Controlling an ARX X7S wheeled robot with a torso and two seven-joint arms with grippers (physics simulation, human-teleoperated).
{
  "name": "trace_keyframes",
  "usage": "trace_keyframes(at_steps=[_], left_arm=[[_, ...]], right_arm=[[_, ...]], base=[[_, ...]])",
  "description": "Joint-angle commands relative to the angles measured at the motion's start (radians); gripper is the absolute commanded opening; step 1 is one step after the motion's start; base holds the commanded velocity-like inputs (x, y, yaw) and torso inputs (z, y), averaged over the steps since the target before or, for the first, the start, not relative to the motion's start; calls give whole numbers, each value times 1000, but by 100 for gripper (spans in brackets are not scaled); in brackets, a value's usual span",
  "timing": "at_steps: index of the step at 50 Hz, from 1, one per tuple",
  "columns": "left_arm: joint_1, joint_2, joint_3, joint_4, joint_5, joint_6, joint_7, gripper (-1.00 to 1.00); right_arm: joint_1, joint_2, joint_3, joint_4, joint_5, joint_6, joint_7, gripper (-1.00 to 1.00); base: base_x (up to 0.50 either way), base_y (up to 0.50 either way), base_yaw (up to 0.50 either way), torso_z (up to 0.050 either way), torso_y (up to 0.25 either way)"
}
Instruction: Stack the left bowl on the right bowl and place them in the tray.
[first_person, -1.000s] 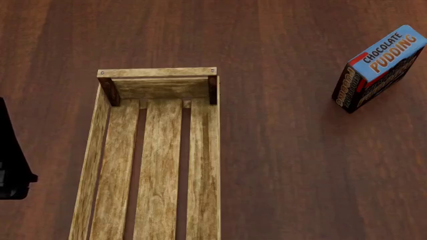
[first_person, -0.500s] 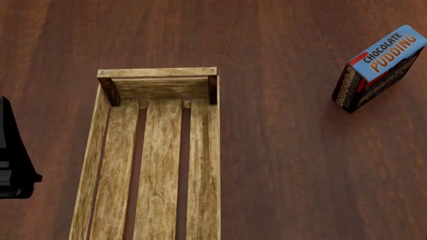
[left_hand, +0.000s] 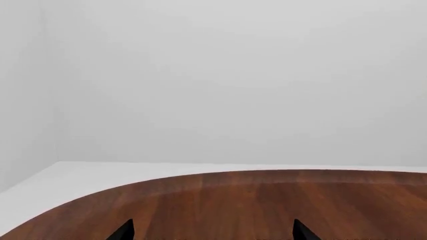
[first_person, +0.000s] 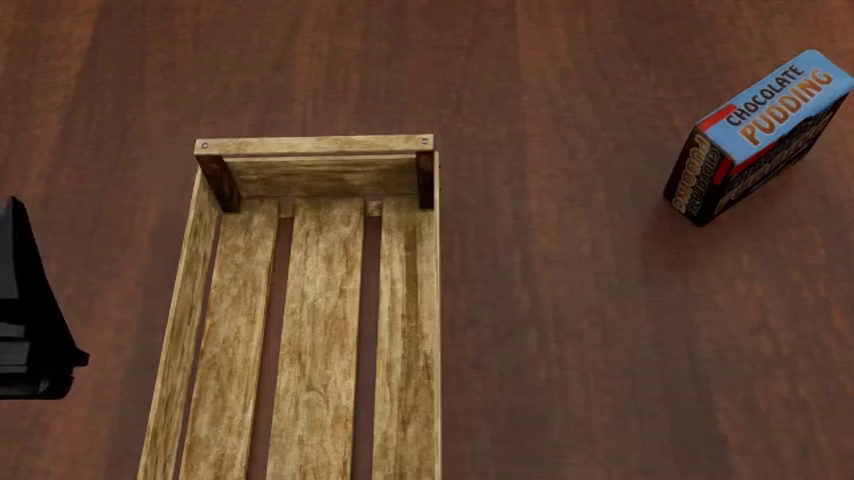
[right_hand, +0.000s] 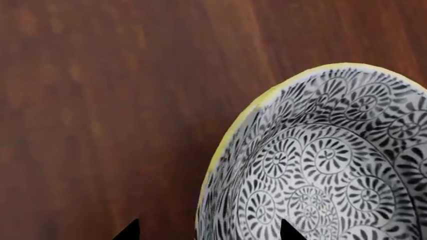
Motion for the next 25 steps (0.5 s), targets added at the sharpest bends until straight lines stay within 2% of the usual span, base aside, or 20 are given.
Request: trace_keyframes(at_steps=[1,17,25], left_arm=[[0,-3,1,5,-1,-5,-5,100],[-2,-3,9,-10,4,2,-3,100],[-4,-2,12,-22,8,9,-1,100]], right_arm=[[-6,-15,-12,30,-13,-13,-17,100],[25,-53,-62,122,-63,-15,-55,100],[86,-82,-124,208,-99,61,-58,100]], base=[[0,0,0,0,0],[0,0,0,0,0],[0,-1,0,0,0]])
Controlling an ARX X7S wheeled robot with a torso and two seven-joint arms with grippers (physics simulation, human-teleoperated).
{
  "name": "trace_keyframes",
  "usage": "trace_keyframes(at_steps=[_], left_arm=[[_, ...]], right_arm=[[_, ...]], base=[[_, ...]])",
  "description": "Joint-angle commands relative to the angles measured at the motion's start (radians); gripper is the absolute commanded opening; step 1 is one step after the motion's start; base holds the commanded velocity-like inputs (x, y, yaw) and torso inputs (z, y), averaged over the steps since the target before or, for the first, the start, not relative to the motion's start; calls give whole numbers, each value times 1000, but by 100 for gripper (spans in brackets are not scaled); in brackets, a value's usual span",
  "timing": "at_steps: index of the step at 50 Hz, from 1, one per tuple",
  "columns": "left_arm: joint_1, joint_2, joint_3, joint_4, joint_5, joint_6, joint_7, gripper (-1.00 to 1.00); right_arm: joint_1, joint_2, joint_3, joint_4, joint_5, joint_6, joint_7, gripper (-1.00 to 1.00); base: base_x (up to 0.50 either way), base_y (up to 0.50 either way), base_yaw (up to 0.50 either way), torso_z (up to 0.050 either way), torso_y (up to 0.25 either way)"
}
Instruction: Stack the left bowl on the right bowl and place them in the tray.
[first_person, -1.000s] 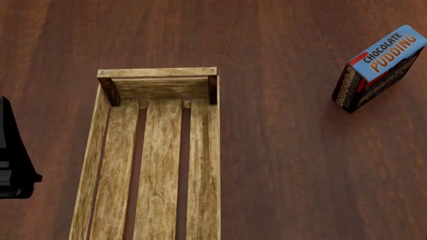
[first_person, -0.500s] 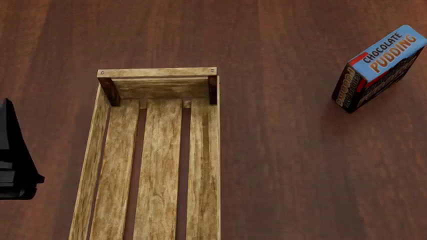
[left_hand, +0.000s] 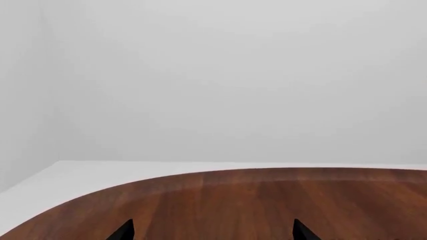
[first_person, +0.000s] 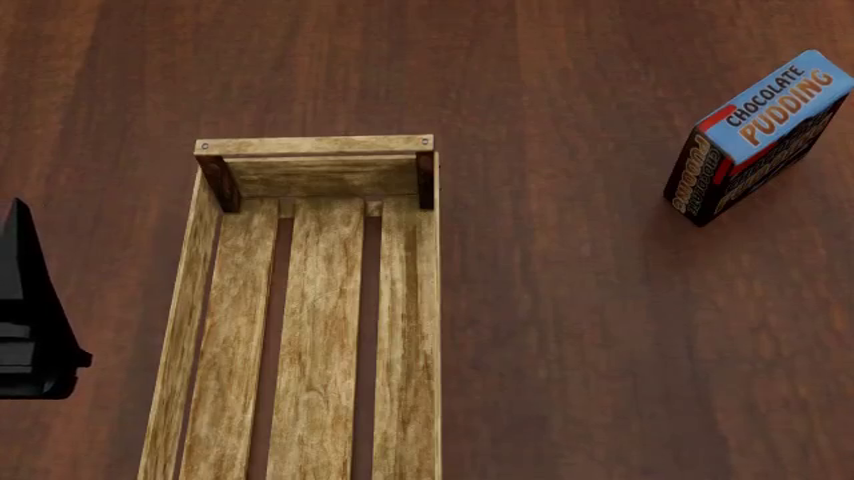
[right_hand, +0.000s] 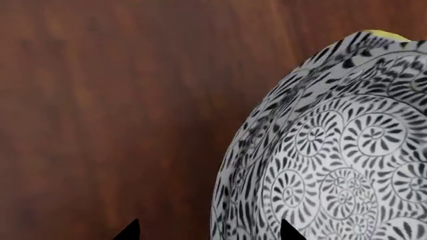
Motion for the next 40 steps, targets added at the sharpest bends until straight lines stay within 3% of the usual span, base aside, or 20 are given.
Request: trace_keyframes(at_steps=[1,2,10,22,40], left_arm=[[-2,1,4,-13,4,5,1,100],[-2,1,5,-13,4,5,0,100],[-1,-2,4,-8,1,3,-3,100],[1,-9,-4,15,-8,-7,-15,100],[8,-20,-25,41,-27,-8,-26,100]], right_arm=[[52,-36,-63,104,-36,61,-19,100],[60,-39,-69,111,-40,69,-18,-100],[76,-38,-64,101,-37,99,22,-100],[70,38,-1,-78,33,162,118,-100],[221,132,71,-316,172,369,262,-100]], base=[[0,0,0,0,0],[0,0,0,0,0],[0,-3,-4,0,0],[0,-1,-2,0,-2],[0,0,0,0,0]])
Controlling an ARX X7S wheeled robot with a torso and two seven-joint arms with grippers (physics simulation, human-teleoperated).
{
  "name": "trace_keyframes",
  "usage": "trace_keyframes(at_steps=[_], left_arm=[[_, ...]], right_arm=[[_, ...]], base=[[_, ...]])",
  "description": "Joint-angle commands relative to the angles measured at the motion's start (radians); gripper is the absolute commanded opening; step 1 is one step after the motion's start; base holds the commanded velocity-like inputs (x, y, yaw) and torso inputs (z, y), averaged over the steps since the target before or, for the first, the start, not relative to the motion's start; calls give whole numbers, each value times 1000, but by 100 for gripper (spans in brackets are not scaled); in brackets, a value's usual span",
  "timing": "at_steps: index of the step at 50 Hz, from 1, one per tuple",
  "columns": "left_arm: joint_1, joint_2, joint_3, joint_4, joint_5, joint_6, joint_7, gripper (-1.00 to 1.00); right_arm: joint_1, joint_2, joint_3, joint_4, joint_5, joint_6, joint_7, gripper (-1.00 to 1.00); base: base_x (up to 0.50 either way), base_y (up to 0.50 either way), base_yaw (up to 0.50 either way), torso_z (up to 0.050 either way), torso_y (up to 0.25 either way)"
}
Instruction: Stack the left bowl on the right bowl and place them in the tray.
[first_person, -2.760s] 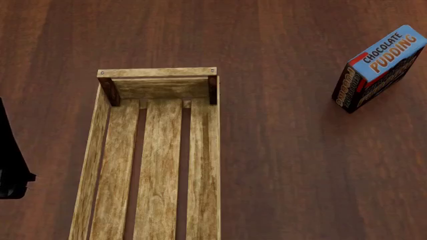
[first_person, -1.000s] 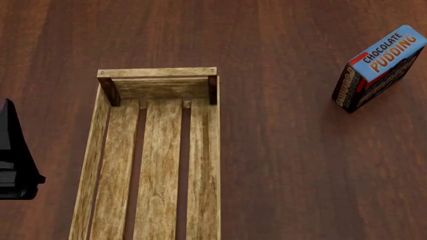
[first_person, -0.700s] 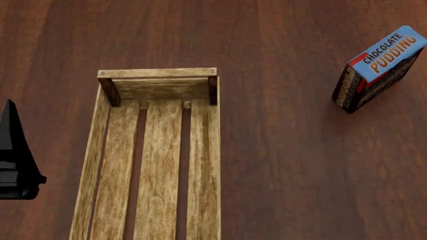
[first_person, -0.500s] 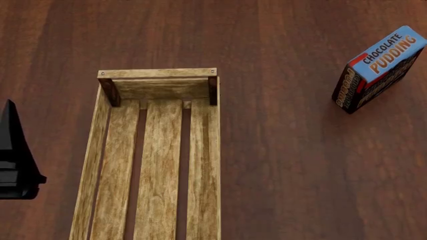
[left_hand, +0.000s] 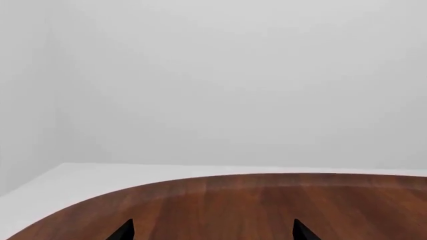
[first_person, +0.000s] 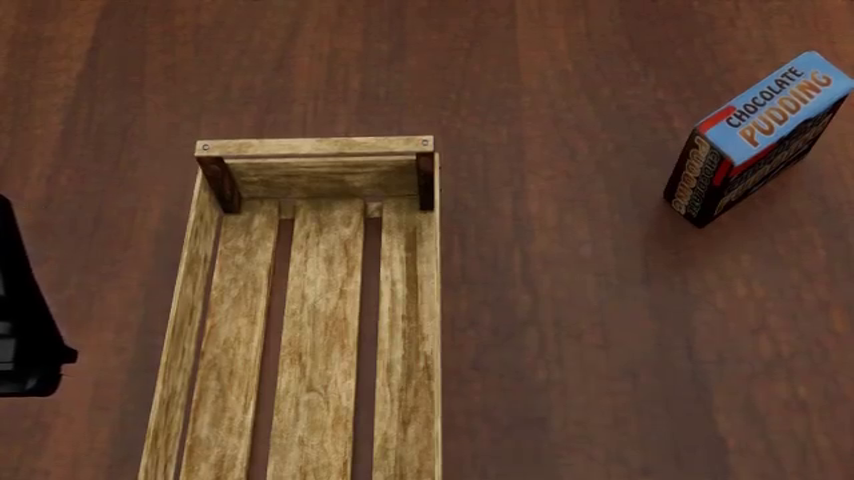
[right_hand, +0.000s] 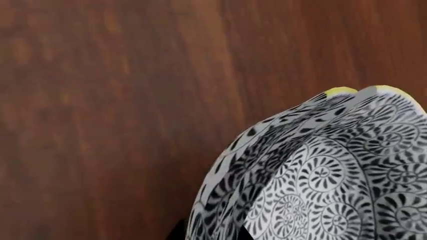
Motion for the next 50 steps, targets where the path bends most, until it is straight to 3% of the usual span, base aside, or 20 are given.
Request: trace_keyframes(at_steps=[1,19,50], left_arm=[[5,-7,-12,20,-13,-5,-9,100],[11,-20,-35,53,-37,-18,-28,100],[40,-40,-110,46,-84,27,-25,100]], right_arm=[[110,53,36,-134,35,145,46,-100],[334,22,-20,-206,59,286,78,-100],[696,-176,-161,-207,100,441,131,-100]], base=[[0,0,0,0,0],[0,0,0,0,0],[0,0,0,0,0]])
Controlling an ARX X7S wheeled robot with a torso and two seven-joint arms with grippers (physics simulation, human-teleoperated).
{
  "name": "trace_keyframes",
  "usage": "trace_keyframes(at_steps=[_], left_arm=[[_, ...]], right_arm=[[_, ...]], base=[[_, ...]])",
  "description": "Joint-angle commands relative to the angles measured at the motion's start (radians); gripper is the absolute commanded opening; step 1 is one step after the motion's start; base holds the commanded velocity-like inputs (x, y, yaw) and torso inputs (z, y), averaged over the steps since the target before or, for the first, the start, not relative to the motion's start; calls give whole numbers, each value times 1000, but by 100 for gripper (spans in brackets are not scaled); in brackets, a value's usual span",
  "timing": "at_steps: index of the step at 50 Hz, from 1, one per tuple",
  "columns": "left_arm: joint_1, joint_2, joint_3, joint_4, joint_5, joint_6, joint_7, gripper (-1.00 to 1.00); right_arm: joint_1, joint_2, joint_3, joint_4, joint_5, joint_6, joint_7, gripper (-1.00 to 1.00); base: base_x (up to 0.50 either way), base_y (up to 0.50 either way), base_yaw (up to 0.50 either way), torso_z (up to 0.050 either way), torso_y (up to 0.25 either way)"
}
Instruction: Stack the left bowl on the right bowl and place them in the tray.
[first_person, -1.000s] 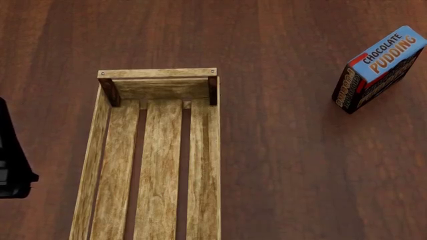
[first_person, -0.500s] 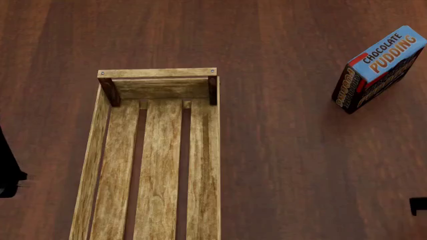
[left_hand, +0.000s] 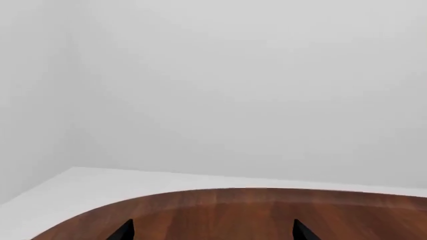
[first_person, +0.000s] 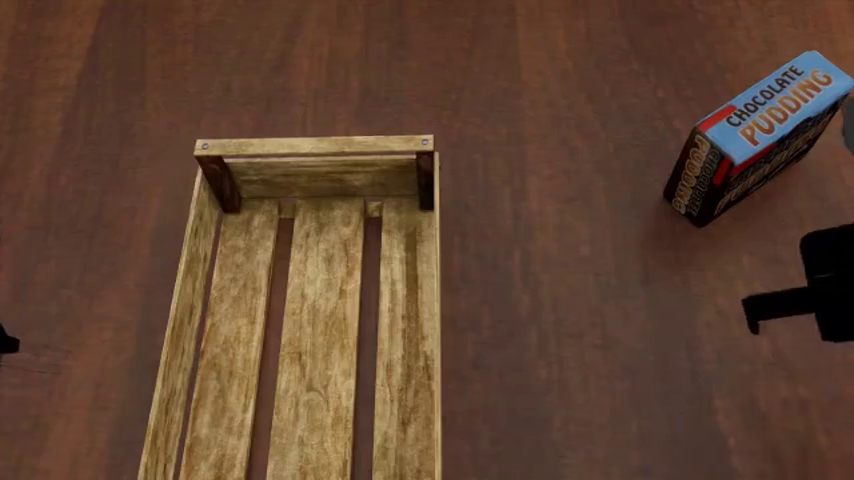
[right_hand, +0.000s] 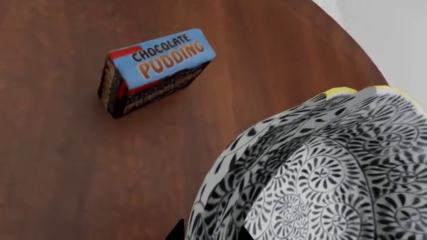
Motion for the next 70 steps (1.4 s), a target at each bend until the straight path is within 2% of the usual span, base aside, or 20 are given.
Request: trace_keyframes(at_steps=[1,15,48,70], left_arm=[[14,-6,-33,-13,-19,27,7,100],[18,-14,-52,16,-45,14,-12,100],[16,-25,-57,38,-64,0,-29,100],[24,-26,-70,23,-69,23,-23,100]], right_arm=[[128,-67,-32,-17,-1,67,28,-100],[240,-134,-152,-20,5,50,29,-100],[378,-285,-347,-33,-31,-2,-42,-100],[445,-362,-544,-102,-143,-114,-227,-100]], base=[[0,0,0,0,0],[0,0,0,0,1],[0,0,0,0,1],[0,0,0,0,1]])
